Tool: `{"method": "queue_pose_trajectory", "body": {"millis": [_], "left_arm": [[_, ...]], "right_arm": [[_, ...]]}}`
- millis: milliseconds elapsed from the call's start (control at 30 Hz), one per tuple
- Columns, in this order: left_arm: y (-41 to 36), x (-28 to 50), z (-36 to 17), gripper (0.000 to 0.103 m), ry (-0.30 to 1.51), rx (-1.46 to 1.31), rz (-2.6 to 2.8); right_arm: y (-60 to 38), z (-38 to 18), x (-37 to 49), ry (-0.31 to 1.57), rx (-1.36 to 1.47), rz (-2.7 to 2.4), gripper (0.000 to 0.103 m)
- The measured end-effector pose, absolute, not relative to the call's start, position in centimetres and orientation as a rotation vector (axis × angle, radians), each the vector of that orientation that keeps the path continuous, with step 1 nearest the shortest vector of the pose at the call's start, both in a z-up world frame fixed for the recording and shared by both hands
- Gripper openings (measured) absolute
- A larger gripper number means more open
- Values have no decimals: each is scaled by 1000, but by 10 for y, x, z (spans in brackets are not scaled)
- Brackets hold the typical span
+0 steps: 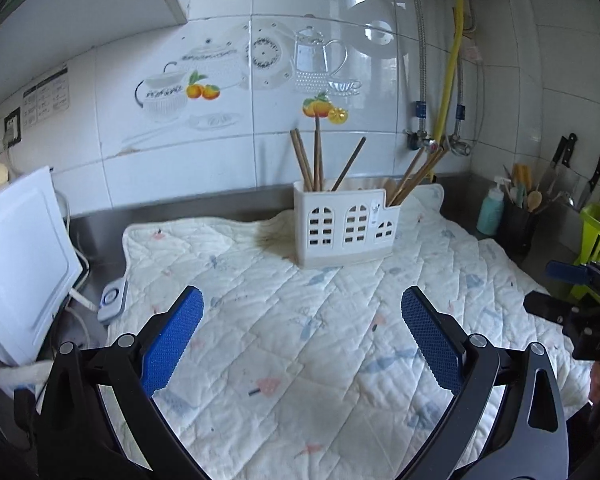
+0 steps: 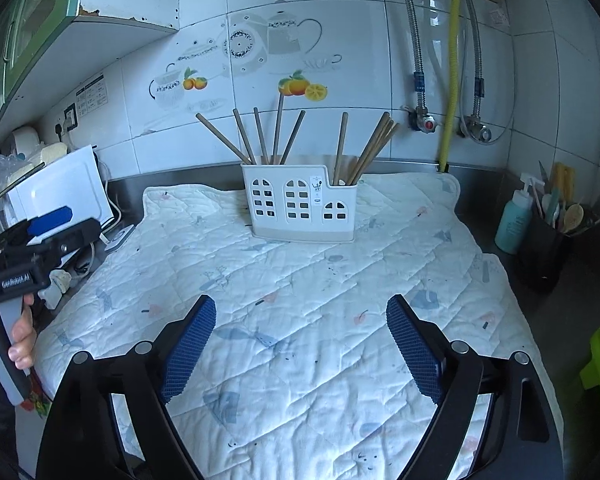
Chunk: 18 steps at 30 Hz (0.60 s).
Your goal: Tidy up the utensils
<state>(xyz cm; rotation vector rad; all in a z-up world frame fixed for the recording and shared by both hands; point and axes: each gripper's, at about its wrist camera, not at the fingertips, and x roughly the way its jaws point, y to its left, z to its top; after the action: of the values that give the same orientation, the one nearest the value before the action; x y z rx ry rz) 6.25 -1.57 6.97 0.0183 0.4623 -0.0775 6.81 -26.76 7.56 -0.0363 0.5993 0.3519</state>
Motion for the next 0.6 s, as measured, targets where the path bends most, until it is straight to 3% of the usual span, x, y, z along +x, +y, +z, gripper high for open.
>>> {"method": "queue_pose_trajectory", "body": {"millis": [600], "left_arm": [[5,52,44,98,525,-67,-98]], "right_arm": [[-262,64,64,612,-34,347,87]]}}
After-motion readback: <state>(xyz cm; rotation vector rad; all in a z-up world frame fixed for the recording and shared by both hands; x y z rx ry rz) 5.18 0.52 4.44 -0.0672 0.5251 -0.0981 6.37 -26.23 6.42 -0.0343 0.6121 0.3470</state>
